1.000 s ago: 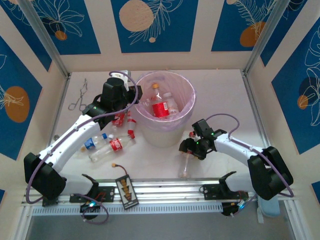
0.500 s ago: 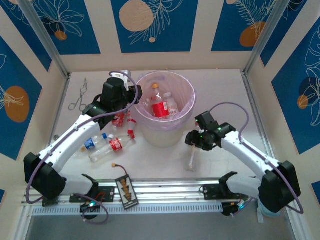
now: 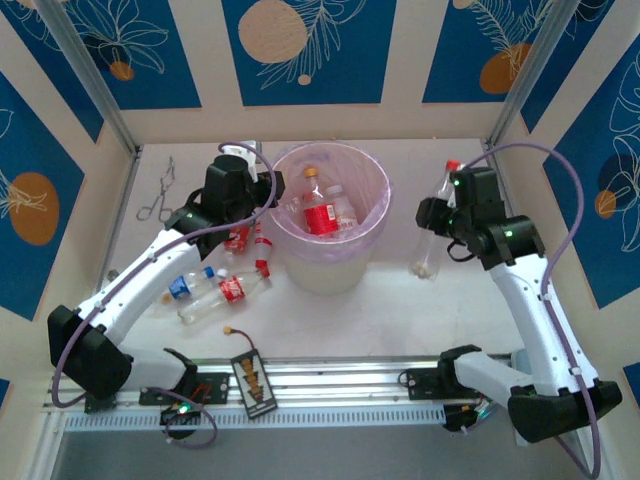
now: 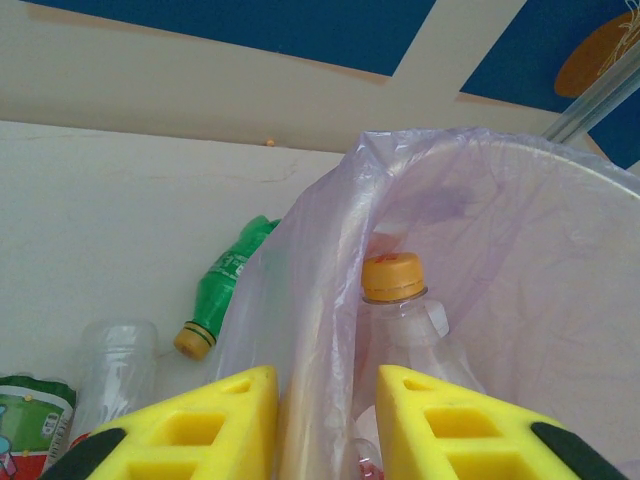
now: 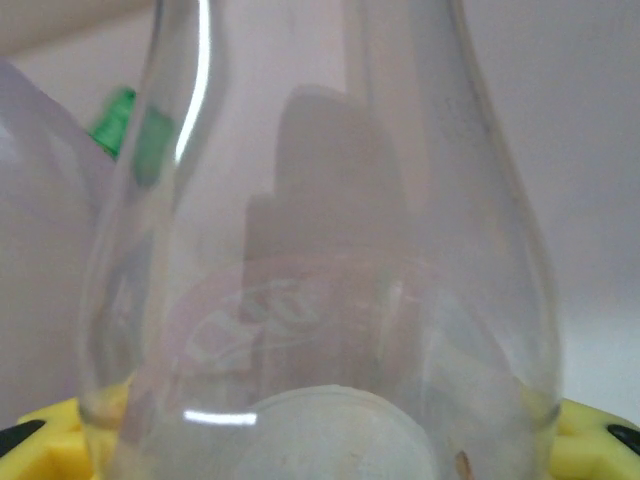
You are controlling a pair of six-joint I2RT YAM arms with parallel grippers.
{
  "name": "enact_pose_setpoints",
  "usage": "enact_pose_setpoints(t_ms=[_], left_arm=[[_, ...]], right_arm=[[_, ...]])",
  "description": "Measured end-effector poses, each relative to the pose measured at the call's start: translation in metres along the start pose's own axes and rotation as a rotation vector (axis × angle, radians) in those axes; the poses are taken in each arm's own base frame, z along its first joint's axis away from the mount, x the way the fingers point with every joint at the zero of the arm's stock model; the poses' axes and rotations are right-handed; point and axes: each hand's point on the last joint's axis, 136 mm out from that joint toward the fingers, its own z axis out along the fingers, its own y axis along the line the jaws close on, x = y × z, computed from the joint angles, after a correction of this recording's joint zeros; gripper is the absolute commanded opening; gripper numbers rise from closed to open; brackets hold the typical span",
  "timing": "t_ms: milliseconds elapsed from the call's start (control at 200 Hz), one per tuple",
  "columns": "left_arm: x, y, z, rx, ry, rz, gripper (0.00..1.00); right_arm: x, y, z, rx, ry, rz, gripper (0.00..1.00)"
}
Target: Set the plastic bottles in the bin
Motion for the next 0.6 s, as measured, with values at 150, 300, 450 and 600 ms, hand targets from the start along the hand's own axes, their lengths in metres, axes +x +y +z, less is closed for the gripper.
enact_pose_setpoints(t_ms=[150, 300, 450, 600], left_arm=[[0.0, 0.0, 0.0, 0.0, 0.004, 0.0, 0.32], [0.001, -0.001, 0.0, 0.005, 0.007, 0.0, 0.32], [0.001, -0.001, 0.001, 0.002, 0.012, 0.0, 0.32], [0.001, -0.001, 0.001, 0.002, 0.014, 0.0, 0.32]], right_arm=[[-0.061, 0.041, -0.035, -0.104, -0.183, -0.105, 0.53], [-0.108, 0.086, -0.058, -0.202, -0.304, -0.184, 0.53], [-0.131, 0.134, -0.063, -0.29, -0.357, -0.261, 0.53], [-0.135, 0.171, -0.048, -0.345, -0.336, -0.317, 0.52]])
